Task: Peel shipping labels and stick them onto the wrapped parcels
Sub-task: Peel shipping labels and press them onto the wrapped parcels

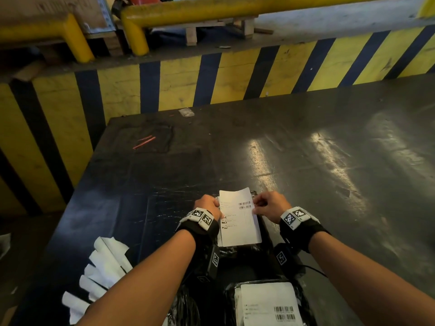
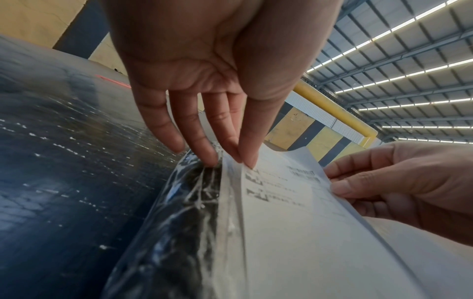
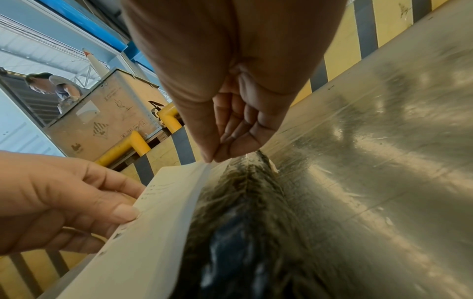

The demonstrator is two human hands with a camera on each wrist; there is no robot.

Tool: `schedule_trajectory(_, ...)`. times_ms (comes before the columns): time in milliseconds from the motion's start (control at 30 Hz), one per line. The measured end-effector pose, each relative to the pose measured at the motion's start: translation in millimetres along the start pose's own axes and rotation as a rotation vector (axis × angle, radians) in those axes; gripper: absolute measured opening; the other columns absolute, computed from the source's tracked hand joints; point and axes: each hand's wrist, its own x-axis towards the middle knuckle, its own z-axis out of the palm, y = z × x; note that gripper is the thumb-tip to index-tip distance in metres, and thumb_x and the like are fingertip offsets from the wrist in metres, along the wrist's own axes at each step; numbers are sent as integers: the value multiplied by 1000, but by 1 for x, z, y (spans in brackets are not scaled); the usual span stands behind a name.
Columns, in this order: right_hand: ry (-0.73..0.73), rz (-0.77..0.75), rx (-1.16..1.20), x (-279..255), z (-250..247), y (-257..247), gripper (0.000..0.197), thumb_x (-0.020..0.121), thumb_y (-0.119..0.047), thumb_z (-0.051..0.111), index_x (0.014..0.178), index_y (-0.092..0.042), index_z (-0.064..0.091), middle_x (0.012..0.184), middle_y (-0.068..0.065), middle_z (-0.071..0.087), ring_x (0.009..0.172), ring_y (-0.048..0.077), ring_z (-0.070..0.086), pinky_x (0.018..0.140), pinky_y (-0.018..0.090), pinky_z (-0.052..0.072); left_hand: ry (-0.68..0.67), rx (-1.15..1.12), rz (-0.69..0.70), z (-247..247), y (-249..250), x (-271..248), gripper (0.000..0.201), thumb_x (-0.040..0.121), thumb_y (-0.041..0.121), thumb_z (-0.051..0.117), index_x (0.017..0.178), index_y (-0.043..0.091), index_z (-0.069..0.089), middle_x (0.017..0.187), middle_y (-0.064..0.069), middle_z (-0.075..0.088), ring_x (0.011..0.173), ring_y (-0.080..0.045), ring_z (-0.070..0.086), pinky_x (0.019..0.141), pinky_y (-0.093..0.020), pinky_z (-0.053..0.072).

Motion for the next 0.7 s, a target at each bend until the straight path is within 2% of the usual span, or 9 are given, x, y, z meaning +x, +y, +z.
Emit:
schedule_trajectory(100,1,0,-8,1,3,1,28,79,-13,72,105,-10,66,105,6,69,88,14,61,81,23,49,-9,11,-11,2,-1,2,43,79,12,73,120,11,60,128,-8,60,113,-25,59,94,-34,49)
schedule_trajectory(300,-28,36,-43,6,6,2,28,76,-13,73,104,-10,67,104,7,69,92,18,64,84,25,51,-1,61,10,6,-4,5,29,79,11,72,108,13,66,116,-8,66,103,-25,63,84,-30,50)
schedule_trajectory(500,-14,25,-104,9,9,4,26,77,-14,73,101,-9,68,100,6,70,89,18,65,82,25,53,43,136,0,9,-3,3,32,82,13,69,113,13,60,116,-9,64,101,-25,64,78,-30,52)
schedule_trajectory(567,-2,25,-164,10,11,3,21,77,-16,73,96,-9,68,95,5,70,84,17,64,73,23,52,65,207,16,9,-1,0,30,85,13,64,114,14,56,116,-9,63,101,-27,64,79,-32,53)
schedule_trajectory(633,-5,23,-243,11,9,0,11,78,-18,72,84,-12,65,85,4,65,75,16,58,62,19,45,87,319,58,8,2,-2,33,87,14,59,118,15,51,118,-10,61,104,-29,62,85,-37,52)
schedule_trajectory(700,7,-37,-317,13,6,-2,7,81,-19,67,80,-16,60,88,5,64,77,18,56,65,22,45,104,426,122,5,7,-3,38,87,15,58,123,15,46,120,-10,60,108,-30,61,89,-40,51)
